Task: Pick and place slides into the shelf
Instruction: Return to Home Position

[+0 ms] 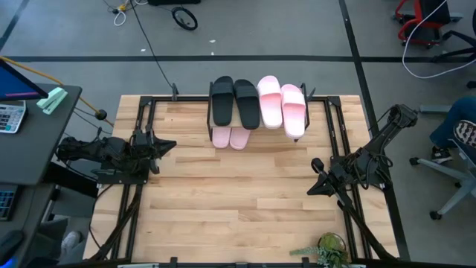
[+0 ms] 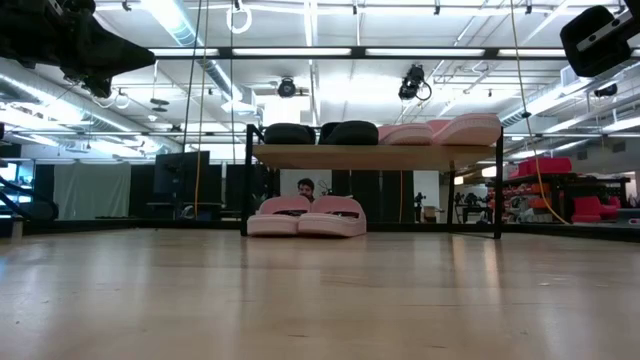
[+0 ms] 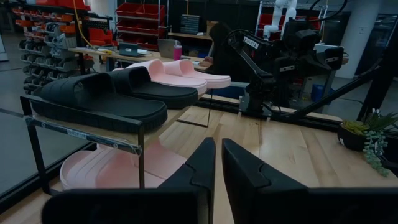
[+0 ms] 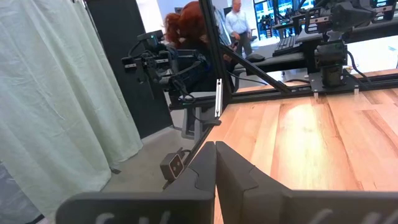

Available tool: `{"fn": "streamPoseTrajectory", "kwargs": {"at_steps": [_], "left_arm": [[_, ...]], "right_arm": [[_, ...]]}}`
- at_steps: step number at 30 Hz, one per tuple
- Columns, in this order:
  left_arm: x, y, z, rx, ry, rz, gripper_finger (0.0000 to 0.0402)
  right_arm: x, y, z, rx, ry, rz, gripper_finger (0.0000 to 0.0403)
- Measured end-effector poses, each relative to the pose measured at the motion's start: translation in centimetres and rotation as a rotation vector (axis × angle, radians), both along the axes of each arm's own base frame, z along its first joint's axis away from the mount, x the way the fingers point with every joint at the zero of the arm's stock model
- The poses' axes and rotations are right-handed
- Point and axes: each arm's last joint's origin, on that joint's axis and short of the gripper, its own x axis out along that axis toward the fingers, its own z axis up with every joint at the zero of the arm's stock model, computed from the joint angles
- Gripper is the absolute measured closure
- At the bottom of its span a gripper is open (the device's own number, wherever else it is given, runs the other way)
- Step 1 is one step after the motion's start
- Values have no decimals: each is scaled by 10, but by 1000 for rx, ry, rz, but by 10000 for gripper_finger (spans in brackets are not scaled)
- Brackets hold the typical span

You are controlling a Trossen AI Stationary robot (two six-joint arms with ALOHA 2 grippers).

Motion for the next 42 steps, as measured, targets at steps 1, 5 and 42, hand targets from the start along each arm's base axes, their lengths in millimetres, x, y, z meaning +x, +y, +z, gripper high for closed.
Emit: {"fn": "streamPoseTrajectory", "kwargs": {"at_steps": [1, 5, 42], "left_arm": [[0, 0, 0, 0, 0, -1, 365], [0, 0, 0, 0, 0, 0, 371], [0, 0, 0, 0, 0, 0, 366]], "right_arm": [[0, 0, 0, 0, 0, 0, 394], [0, 0, 0, 0, 0, 0, 394], [0, 0, 0, 0, 0, 0, 394]]}}
